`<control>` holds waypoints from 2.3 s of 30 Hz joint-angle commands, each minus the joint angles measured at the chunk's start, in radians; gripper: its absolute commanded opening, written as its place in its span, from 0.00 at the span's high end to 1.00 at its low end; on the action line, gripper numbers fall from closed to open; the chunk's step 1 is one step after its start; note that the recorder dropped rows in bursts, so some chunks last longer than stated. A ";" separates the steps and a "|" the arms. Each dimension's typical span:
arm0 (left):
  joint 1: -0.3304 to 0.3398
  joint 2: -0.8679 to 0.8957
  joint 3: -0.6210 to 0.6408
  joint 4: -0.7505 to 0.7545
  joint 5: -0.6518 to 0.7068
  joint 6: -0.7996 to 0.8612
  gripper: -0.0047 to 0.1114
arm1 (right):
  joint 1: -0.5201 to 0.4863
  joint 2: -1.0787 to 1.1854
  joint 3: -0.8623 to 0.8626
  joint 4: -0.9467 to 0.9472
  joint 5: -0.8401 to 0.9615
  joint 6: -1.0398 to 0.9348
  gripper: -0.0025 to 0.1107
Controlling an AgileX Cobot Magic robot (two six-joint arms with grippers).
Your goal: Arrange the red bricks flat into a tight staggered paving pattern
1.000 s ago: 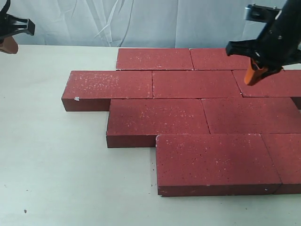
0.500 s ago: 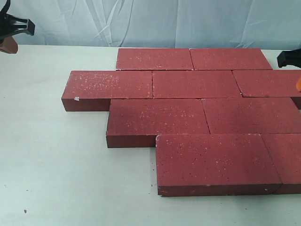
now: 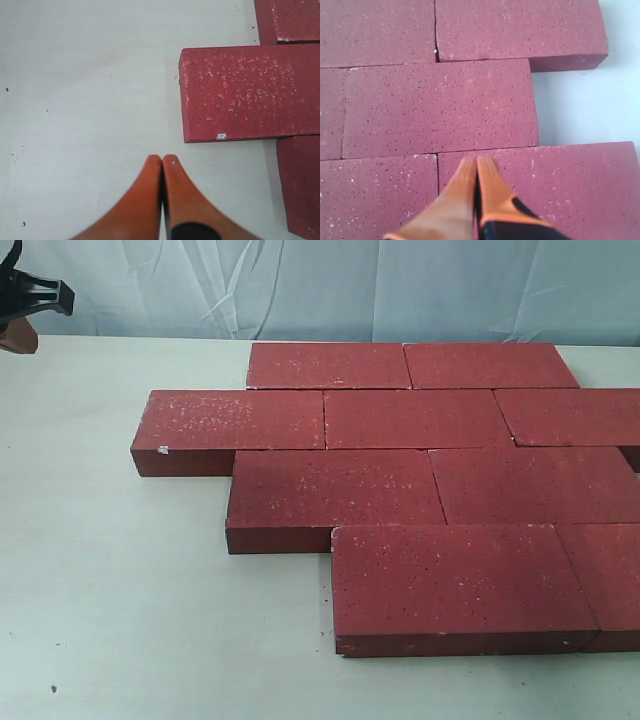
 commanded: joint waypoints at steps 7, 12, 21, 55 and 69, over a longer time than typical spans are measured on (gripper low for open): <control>-0.003 -0.011 0.005 0.005 -0.007 0.000 0.96 | -0.004 -0.392 0.239 -0.011 -0.222 -0.004 0.98; -0.003 -0.011 0.005 0.005 -0.007 0.000 0.96 | -0.004 -0.621 0.356 -0.005 -0.302 -0.004 0.98; -0.003 -0.011 0.005 0.005 -0.007 0.000 0.96 | -0.004 -0.692 0.370 -0.005 -0.314 -0.004 0.98; -0.003 -0.011 0.005 0.007 -0.033 0.002 0.96 | -0.004 -1.034 0.759 -0.011 -0.490 -0.004 0.98; -0.003 -0.011 0.005 0.007 -0.036 0.002 0.96 | -0.004 -1.034 0.836 -0.008 -0.501 -0.004 0.98</control>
